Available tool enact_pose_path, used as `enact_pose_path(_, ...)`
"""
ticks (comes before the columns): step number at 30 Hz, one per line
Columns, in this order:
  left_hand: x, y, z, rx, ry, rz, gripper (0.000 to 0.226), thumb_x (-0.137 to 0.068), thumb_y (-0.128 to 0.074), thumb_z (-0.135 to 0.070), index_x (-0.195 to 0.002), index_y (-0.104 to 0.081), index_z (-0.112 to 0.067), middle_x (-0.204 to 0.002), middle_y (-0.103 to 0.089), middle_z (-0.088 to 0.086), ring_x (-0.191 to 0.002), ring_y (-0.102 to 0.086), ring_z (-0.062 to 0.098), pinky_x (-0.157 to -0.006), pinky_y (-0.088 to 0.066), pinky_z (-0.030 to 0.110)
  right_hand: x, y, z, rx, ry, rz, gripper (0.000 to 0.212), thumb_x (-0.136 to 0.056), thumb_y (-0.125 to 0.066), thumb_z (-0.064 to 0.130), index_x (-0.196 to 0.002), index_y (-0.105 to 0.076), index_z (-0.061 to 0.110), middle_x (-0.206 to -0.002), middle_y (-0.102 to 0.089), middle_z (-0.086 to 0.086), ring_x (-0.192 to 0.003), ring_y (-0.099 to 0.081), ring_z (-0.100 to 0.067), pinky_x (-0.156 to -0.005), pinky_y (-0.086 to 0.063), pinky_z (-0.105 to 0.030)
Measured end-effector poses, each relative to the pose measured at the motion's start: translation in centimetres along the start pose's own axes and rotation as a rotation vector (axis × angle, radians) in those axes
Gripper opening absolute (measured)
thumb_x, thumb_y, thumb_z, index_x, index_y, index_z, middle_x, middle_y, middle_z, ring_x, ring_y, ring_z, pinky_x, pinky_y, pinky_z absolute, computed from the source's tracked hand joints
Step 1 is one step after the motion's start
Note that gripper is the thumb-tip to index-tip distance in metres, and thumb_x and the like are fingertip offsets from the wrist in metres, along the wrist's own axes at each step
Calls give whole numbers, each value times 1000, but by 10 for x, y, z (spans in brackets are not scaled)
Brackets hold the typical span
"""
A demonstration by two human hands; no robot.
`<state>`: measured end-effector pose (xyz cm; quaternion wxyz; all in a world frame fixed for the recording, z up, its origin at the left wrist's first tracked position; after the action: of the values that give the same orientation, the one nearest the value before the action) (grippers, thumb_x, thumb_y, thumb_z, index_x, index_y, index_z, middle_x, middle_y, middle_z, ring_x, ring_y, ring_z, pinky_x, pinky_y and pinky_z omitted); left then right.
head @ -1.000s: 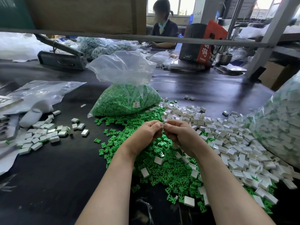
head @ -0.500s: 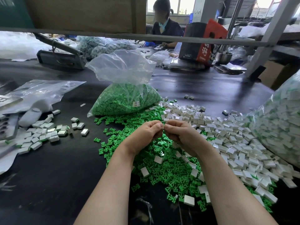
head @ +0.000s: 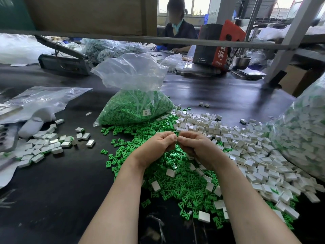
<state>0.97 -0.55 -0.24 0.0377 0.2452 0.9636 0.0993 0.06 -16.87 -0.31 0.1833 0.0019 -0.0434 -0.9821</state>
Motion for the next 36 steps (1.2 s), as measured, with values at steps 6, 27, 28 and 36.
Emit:
enact_pose_path(6, -1, -1, 1, 15, 0, 7, 24, -104, -40, -17, -81, -47, -15, -67, -39, -7, -64, -35, 8, -65, -31, 26, 1, 0, 1, -16, -8, 10, 16, -97, -53, 15, -84, -63, 16, -56, -45, 13, -49, -34, -2, -50, -26, -18)
enact_pose_path(27, -1, -1, 4, 125, -25, -118, 28, -105, -37, -19, -83, -54, -17, -67, -48, -9, -60, -42, 3, -56, -35, 14, -4, -10, 1, -18, 22, -111, 37, -104, -42, 25, -71, -58, 18, -57, -43, 5, -47, -34, -8, -42, -28, -21)
enact_pose_path(28, -2, 0, 4, 135, -26, -120, 28, -105, -37, -19, -83, -54, -17, -67, -48, -10, -58, -43, 0, -55, -36, 11, -4, -10, 1, 9, 25, -117, 37, -104, -42, 26, -72, -58, 18, -57, -43, 5, -47, -34, -9, -43, -28, -22)
enact_pose_path(36, -4, -1, 6, 121, 3, -86, 25, -105, -38, -18, -92, -58, -11, -74, -49, -6, -68, -45, 3, -72, -41, 18, -1, -11, 4, 91, 18, -72, 32, -105, -39, 20, -75, -47, 11, -53, -36, 6, -47, -27, -10, -47, -21, -27)
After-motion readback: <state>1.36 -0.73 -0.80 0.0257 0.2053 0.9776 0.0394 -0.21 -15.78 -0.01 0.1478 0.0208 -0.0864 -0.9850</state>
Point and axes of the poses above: each hand's wrist, its own x-axis away from the middle knuckle, its own y-axis out of the back of the hand, z = x × y, the point moved 1 cm from there along -x, towards the middle knuckle
